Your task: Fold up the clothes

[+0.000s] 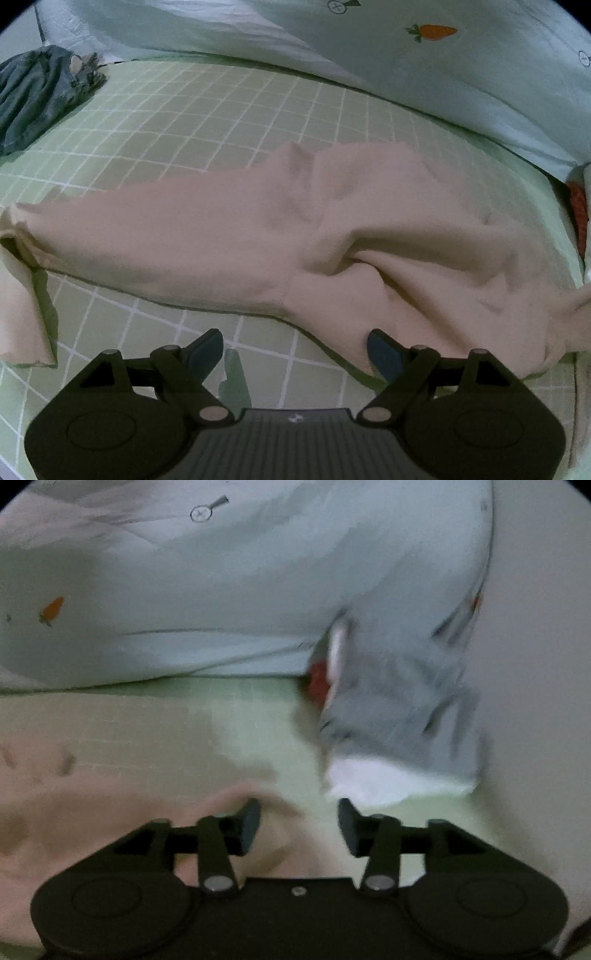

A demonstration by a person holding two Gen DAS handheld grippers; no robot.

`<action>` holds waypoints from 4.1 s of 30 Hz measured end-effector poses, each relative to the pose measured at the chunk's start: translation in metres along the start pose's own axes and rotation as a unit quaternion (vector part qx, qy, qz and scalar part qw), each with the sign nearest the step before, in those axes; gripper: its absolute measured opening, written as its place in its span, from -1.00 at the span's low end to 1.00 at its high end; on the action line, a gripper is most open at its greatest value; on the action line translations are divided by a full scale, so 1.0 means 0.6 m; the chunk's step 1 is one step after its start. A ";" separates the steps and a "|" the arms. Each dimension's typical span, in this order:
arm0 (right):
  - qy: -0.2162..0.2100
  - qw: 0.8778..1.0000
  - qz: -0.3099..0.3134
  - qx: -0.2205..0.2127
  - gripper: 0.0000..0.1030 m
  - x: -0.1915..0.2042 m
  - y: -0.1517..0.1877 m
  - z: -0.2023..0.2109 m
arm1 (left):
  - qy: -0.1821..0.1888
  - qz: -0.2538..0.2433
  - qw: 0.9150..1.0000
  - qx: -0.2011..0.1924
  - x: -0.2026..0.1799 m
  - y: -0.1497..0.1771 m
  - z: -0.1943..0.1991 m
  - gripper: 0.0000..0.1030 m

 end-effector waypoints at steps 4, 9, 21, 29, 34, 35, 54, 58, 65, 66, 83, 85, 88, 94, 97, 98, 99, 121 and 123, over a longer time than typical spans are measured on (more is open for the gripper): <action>-0.087 0.992 -0.066 0.060 0.36 0.050 0.064 0.012 | 0.007 -0.019 1.000 0.009 -0.005 -0.005 -0.005 0.66; -0.159 0.977 -0.096 0.108 0.48 0.091 0.106 0.021 | 0.028 -0.054 0.998 0.029 -0.024 0.001 -0.020 0.63; -0.234 0.953 -0.158 0.106 -0.89 0.114 0.114 -0.003 | 0.088 -0.040 0.995 0.025 -0.030 -0.004 -0.016 -0.71; -0.251 0.959 -0.128 0.041 -0.92 0.095 0.104 0.086 | 0.051 -0.072 0.995 -0.035 0.007 0.021 0.060 -0.87; -0.259 0.959 -0.114 0.003 -0.92 0.090 0.066 0.143 | 0.026 -0.124 0.986 -0.106 0.016 0.001 0.140 -0.87; -0.261 0.959 -0.111 -0.014 -0.92 0.091 0.046 0.154 | 0.022 -0.124 0.985 -0.121 0.018 -0.014 0.155 -0.87; -0.239 0.955 -0.130 -0.116 -0.70 0.228 -0.330 -0.016 | 0.016 -0.030 0.974 -0.224 0.018 -0.461 0.070 -0.61; -0.210 0.971 -0.112 -0.020 -0.16 0.271 -0.305 -0.105 | 0.022 0.006 0.983 -0.180 0.027 -0.466 0.002 0.38; -0.251 0.962 -0.092 0.059 0.37 0.334 -0.185 -0.126 | 0.008 0.000 0.998 -0.054 0.058 -0.319 -0.081 0.47; -0.257 0.960 -0.089 0.070 0.39 0.343 -0.167 -0.129 | 0.005 -0.001 0.999 -0.040 0.061 -0.301 -0.090 0.47; -0.297 0.947 -0.037 0.117 -0.85 0.397 -0.119 -0.144 | 0.061 0.079 0.995 0.010 0.094 -0.241 -0.104 -0.95; -0.297 0.950 -0.031 0.091 -0.86 0.386 -0.129 -0.118 | 0.075 0.090 0.993 -0.005 0.100 -0.239 -0.076 -0.96; -0.288 0.955 -0.040 0.059 -0.86 0.351 -0.145 -0.073 | 0.086 0.108 0.990 -0.035 0.127 -0.232 -0.024 -0.96; -0.269 0.958 -0.091 0.043 -0.86 0.257 -0.117 -0.009 | 0.090 0.133 0.986 -0.054 0.181 -0.183 0.054 -0.96; -0.267 0.956 -0.107 0.054 -0.86 0.225 -0.069 0.025 | 0.085 0.125 0.987 -0.049 0.194 -0.146 0.081 -0.96; -0.268 0.955 -0.108 0.061 -0.86 0.221 -0.052 0.033 | 0.081 0.115 0.989 -0.045 0.196 -0.132 0.087 -0.96; -0.270 0.955 -0.107 0.069 -0.86 0.219 -0.031 0.042 | 0.076 0.104 0.991 -0.040 0.198 -0.117 0.093 -0.96; -0.247 0.939 -0.112 0.210 -0.85 0.243 0.155 0.070 | 0.006 0.075 0.995 0.070 0.230 0.043 0.072 -0.91; -0.248 0.940 -0.105 0.210 -0.85 0.244 0.151 0.067 | 0.003 0.074 0.995 0.070 0.227 0.042 0.072 -0.91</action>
Point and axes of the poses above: each gripper's, at about its wrist camera, not at the fingertips, and z roughly against the way its jaws point, x to its left, y to its underside, the point moved 6 cm from there along -z, roughly the way its jaws point, and after that the axes turned 6 degrees about z, right-handed, at the moved point
